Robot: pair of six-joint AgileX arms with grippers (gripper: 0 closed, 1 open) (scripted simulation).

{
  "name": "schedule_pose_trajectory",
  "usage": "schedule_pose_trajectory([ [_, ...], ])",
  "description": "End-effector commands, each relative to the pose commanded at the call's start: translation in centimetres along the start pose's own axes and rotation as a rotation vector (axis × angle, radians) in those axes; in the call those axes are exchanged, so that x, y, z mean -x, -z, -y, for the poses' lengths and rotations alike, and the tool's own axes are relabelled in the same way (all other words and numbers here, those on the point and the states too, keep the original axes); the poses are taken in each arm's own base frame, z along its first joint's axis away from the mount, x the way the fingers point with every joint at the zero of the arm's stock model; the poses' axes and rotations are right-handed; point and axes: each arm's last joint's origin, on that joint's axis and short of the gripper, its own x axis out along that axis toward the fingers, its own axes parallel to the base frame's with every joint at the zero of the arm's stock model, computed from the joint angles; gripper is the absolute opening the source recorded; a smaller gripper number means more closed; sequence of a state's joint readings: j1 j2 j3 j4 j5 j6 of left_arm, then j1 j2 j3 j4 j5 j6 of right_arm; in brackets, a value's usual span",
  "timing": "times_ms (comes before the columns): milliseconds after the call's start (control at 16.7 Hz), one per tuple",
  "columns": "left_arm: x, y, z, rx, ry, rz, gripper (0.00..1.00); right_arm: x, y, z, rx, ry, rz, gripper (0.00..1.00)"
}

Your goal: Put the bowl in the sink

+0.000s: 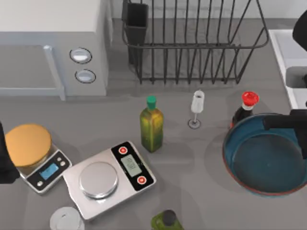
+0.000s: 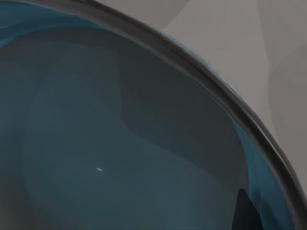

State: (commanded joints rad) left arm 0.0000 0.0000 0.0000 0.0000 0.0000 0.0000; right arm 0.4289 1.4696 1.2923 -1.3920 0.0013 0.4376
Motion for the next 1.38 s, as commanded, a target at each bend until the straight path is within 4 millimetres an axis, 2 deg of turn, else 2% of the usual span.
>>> schedule_pose_trajectory([
  [360, 0.0, 0.0, 0.0, 0.000, 0.000, 0.000, 1.00, 0.0, -0.5, 0.2, -0.006, -0.030, 0.020, 0.00],
  [540, 0.0, 0.0, 0.0, 0.000, 0.000, 0.000, 1.00, 0.1, -2.5, 1.5, -0.041, -0.135, 0.118, 0.00],
  [660, 0.0, 0.0, 0.0, 0.000, 0.000, 0.000, 1.00, 0.2, -4.3, 3.1, -0.070, -0.220, 0.227, 0.00],
  [840, 0.0, 0.0, 0.0, 0.000, 0.000, 0.000, 1.00, -0.1, -7.4, 6.5, -0.103, -0.331, 0.456, 0.00],
  [1080, 0.0, 0.0, 0.0, 0.000, 0.000, 0.000, 1.00, -1.4, -10.7, 12.7, -0.101, -0.378, 0.842, 0.00],
  [1200, 0.0, 0.0, 0.0, 0.000, 0.000, 0.000, 1.00, -2.4, -11.1, 16.0, -0.081, -0.346, 1.033, 0.00],
  [1380, 0.0, 0.0, 0.0, 0.000, 0.000, 0.000, 1.00, -3.8, -10.1, 20.1, -0.040, -0.250, 1.274, 0.00],
])
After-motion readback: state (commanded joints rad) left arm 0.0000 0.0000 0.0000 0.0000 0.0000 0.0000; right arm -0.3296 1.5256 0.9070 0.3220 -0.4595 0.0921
